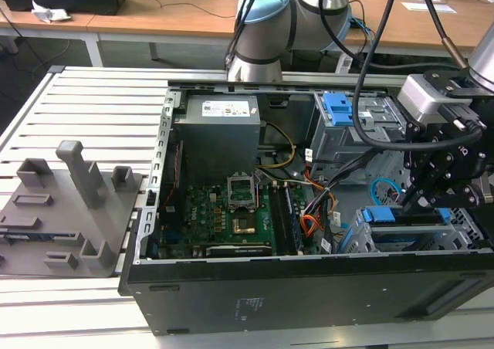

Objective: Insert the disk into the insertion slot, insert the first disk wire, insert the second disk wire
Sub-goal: 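Insert the second disk wire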

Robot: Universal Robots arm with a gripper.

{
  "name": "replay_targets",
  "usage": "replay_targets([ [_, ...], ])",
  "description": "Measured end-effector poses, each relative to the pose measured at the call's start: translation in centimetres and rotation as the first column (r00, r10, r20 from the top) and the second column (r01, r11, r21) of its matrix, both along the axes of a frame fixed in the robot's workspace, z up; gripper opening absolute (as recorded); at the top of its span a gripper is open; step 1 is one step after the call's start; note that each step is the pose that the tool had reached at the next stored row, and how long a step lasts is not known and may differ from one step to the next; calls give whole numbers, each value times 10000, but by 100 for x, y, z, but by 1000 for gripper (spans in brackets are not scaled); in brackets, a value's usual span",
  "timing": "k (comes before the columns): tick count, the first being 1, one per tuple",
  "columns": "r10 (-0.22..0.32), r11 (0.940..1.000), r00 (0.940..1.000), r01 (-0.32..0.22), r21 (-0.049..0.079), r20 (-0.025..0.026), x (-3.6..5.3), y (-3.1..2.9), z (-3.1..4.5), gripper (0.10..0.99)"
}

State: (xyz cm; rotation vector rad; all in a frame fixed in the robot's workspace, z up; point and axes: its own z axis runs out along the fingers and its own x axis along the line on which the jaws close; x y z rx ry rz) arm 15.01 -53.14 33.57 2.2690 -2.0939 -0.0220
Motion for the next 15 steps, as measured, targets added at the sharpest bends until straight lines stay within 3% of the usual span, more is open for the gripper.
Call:
replay_targets([
  [8,2,10000,10000,-2,25,1,1,1,-19,173],
  [9,2,10000,10000,-2,18,0,1,1,-19,239],
  [12,1,10000,10000,-1,9,1,1,0,0,239],
  [15,0,10000,10000,0,7,0,0,10,144,239],
])
